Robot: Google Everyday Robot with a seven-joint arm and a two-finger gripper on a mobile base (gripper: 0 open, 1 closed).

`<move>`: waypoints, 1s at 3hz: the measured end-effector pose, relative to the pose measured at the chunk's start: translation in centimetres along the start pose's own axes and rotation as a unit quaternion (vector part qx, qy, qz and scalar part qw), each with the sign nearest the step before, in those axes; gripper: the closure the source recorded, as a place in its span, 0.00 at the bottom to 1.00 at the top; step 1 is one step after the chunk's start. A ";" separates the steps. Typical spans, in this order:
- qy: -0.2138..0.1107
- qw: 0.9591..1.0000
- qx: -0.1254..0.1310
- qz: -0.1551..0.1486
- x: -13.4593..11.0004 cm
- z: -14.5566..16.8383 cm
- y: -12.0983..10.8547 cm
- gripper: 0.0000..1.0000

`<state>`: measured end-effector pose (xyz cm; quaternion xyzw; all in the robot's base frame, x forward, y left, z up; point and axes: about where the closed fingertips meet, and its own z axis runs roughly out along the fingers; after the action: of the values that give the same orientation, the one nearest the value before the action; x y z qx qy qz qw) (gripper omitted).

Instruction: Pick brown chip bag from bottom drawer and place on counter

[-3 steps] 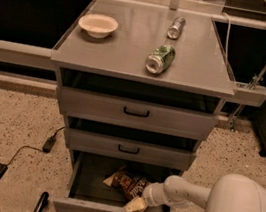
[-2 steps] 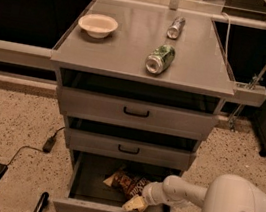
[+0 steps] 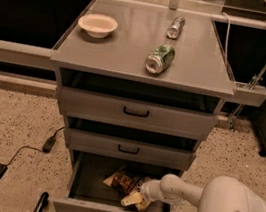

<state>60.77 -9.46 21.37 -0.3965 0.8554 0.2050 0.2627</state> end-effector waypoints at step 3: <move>0.015 0.998 0.040 0.044 2.4 4.9 -3.6 0.01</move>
Offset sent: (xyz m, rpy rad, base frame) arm 0.0687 -0.0305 -0.0929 -0.1047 -0.0106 -0.2757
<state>63.66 -10.31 15.57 -0.3506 0.8833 0.1765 0.2564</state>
